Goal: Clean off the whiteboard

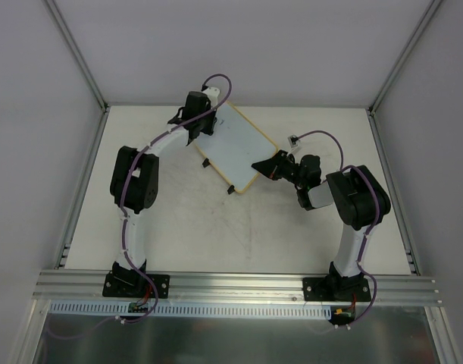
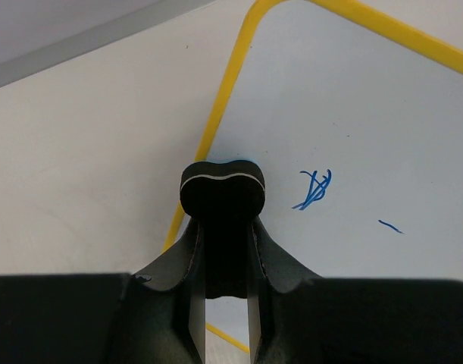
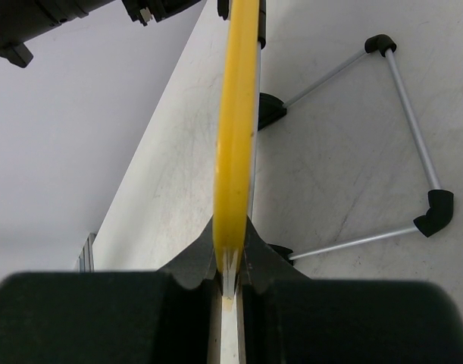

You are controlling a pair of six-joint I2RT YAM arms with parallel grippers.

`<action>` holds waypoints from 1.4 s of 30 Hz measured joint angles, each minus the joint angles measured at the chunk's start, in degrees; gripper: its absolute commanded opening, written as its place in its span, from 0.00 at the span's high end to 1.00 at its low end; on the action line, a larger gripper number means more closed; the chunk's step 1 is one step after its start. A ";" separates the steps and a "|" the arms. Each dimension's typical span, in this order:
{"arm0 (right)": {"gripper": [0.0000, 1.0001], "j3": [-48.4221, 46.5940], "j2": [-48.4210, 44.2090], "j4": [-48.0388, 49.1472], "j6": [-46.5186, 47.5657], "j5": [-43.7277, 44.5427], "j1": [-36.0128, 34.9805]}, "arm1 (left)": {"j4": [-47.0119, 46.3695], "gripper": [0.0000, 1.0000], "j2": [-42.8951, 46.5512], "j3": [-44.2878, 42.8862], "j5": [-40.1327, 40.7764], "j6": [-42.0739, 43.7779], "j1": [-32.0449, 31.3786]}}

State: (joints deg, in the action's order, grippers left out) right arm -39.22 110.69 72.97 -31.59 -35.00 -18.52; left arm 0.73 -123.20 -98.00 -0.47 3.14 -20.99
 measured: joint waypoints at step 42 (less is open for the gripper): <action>1.00 -0.74 0.50 -0.33 -0.55 0.24 -0.11 | 0.24 1.00 -0.81 -4.31 -10.10 -1.25 -0.26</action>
State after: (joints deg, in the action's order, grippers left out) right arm -39.97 111.20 72.64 -32.14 -34.76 -18.63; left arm 0.97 -124.01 -102.30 -10.57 1.89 -21.26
